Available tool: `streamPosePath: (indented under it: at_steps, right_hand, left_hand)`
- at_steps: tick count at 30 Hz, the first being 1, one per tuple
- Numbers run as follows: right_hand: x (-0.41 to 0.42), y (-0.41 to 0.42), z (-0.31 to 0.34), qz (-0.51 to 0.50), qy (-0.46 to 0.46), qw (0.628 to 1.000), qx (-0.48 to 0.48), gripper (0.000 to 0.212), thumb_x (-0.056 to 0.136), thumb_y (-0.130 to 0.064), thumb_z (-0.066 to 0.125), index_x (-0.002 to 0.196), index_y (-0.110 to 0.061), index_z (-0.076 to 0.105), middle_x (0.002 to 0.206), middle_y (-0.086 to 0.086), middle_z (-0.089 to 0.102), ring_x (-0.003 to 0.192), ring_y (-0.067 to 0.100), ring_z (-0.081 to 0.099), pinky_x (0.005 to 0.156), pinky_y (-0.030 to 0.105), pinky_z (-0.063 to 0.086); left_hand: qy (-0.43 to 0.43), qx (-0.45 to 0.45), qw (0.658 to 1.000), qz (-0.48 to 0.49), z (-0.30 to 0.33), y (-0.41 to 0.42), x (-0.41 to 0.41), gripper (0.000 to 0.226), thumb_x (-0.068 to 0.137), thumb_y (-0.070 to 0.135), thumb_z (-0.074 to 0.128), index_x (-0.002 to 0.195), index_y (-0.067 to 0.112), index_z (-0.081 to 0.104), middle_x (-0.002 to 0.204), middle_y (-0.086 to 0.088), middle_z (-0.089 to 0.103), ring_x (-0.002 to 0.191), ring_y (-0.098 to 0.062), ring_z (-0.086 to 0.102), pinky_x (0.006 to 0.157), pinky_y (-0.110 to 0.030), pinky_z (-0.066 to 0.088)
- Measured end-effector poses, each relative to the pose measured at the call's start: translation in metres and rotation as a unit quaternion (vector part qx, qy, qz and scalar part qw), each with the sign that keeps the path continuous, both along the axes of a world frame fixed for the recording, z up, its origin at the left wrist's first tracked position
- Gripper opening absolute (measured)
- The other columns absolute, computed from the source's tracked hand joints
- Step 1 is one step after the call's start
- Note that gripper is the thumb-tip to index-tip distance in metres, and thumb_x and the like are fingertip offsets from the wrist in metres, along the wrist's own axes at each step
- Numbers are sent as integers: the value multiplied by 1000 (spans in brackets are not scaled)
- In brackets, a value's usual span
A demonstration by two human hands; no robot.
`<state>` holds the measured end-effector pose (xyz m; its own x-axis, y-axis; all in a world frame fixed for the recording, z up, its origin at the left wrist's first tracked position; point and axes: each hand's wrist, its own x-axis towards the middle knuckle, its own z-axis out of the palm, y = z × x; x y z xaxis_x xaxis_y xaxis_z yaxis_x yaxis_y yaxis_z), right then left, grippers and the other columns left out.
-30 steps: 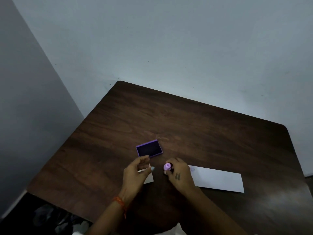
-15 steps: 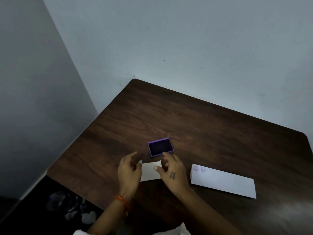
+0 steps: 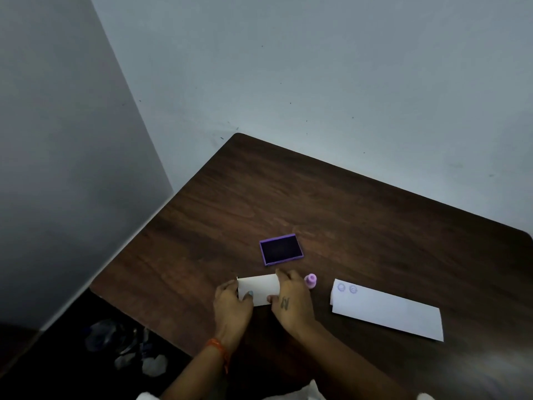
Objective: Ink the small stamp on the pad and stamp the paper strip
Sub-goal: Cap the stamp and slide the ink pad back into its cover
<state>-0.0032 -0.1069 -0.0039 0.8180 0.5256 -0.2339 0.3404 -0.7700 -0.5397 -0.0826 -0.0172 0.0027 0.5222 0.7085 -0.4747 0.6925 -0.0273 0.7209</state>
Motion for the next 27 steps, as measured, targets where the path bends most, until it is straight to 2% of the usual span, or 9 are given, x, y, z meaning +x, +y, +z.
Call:
streamPosePath:
  at_steps: [3, 5, 8, 13, 18, 22, 27]
  right_hand:
    - [3, -2, 4, -9, -15, 1000, 12, 56, 79, -15, 68, 130, -17, 45, 135, 5, 50, 124, 20, 47, 100, 27, 41]
    - [7, -3, 8, -18, -31, 999, 25, 57, 79, -18, 67, 132, -17, 43, 135, 5, 49, 124, 20, 45, 101, 29, 40]
    - [18, -4, 16, -37, -47, 997, 40, 60, 82, -22, 64, 136, -14, 38, 135, 7, 47, 124, 22, 44, 102, 31, 39]
    - [41, -3, 26, -91, -44, 993, 67, 60, 83, -18, 64, 136, -13, 38, 131, 8, 50, 118, 24, 50, 98, 33, 44]
    - [62, 1, 22, -127, -16, 990, 63, 60, 80, -14, 67, 134, -11, 42, 132, 10, 49, 121, 25, 48, 102, 32, 41]
    - [71, 5, 16, -168, 38, 983, 61, 61, 78, -9, 69, 133, -13, 44, 133, 10, 48, 122, 27, 49, 102, 38, 44]
    - [76, 6, 5, -167, 63, 981, 71, 60, 78, -5, 69, 133, -14, 45, 133, 10, 48, 121, 28, 50, 101, 42, 48]
  left_hand:
    - [-28, 4, 1000, 12, 5, 1, 4, 43, 86, 11, 58, 128, 7, 49, 130, -15, 56, 117, -27, 53, 102, -40, 46]
    - [-52, 11, 998, 24, 10, 2, 10, 40, 85, 9, 59, 125, 8, 53, 126, -13, 60, 106, -19, 55, 93, -32, 46]
    - [-85, 13, 996, 30, 20, 3, 21, 38, 85, 7, 59, 123, 10, 55, 122, -11, 62, 95, -11, 50, 86, -27, 42]
    - [-91, 7, 996, 16, 33, 4, 44, 45, 84, 7, 61, 128, 10, 51, 129, -12, 57, 115, -24, 56, 99, -35, 45]
    - [-85, -6, 996, 4, 33, 0, 62, 48, 83, 8, 62, 130, 10, 49, 133, -12, 54, 120, -26, 52, 106, -41, 43]
    - [-63, -37, 997, 9, 26, -3, 69, 50, 84, 7, 61, 131, 13, 47, 136, -11, 52, 124, -27, 49, 106, -46, 42]
    - [-49, -28, 998, -1, 18, -7, 72, 51, 84, 4, 60, 132, 13, 46, 134, -12, 52, 124, -27, 49, 106, -46, 42]
